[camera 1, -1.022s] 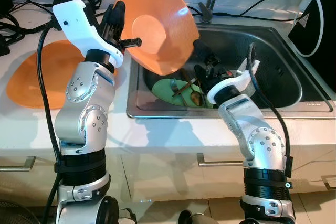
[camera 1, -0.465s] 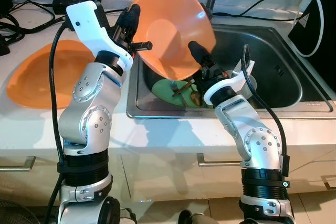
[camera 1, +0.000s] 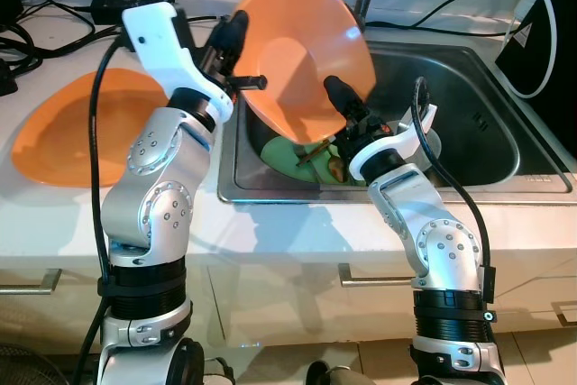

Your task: Kitchen organization

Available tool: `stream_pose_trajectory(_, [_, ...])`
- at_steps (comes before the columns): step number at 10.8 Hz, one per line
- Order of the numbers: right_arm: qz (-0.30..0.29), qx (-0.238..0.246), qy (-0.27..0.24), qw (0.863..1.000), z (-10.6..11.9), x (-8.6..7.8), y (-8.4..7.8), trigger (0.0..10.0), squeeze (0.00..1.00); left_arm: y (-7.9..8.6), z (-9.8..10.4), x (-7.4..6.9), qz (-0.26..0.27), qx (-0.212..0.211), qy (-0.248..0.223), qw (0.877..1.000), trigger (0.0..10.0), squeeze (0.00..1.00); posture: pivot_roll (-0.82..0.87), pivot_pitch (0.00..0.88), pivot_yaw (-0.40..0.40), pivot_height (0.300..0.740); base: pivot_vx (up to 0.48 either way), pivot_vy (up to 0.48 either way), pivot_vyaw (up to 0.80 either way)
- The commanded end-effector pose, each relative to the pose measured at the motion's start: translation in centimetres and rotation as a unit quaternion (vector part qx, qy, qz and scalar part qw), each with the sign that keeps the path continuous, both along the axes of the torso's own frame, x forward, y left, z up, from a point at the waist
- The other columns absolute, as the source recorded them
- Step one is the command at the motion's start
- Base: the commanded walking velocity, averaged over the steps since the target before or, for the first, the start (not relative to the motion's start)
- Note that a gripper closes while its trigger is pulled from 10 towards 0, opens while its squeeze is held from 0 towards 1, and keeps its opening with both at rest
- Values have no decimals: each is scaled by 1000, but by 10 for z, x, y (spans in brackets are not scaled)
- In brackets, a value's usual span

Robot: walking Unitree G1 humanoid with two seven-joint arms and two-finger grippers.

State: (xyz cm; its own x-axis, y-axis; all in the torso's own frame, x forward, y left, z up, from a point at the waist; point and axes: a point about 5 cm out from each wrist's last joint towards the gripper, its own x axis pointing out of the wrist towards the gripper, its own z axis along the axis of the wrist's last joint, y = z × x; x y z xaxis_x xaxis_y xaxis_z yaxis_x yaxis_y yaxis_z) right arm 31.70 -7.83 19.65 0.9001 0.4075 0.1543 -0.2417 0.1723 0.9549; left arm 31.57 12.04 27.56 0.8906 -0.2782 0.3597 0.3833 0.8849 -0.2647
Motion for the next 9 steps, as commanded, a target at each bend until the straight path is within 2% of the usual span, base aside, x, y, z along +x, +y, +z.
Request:
stream_pose_trajectory(1, [14,38,-2,999,5,-2,17,0,0,-6,13,-7,-19,0,-32,999,10000,0,74,85,-81,740,0,0,0])
stream_pose_trajectory(9, [14,34,-6,999,4,-2,18,0,0,-6,14,-5,-11,0,-32,999,10000,0,73,76,-81,740,0,0,0])
